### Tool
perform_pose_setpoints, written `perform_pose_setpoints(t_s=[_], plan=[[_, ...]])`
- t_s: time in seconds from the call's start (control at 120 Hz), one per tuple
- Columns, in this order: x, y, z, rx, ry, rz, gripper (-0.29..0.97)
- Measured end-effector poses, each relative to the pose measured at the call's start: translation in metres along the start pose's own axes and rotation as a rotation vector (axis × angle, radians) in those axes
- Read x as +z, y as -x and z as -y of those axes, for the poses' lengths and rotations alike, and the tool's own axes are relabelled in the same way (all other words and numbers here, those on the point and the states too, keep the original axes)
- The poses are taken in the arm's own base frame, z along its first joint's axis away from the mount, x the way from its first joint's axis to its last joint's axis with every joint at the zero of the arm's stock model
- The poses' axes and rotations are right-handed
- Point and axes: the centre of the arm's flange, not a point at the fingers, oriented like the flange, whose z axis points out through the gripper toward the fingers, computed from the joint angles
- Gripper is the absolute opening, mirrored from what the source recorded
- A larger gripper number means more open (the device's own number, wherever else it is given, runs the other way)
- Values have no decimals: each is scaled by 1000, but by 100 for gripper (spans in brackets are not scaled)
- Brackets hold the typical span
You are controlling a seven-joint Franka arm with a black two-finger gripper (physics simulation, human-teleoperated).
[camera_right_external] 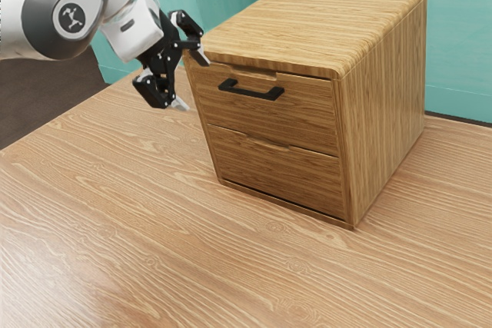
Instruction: Pull the drawer handle with one arm to open the drawer
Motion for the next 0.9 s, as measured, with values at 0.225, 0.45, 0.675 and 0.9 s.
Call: perform_pose_setpoints(t_s=[0.225, 0.45, 0.675, 0.9], plan=[[13, -77, -9, 128, 29, -52, 68], [34, -47, -1, 77, 56, -31, 68], [31, -12, 17, 21, 31, -2, 68], [48, -30, 18, 48, 55, -8, 68]])
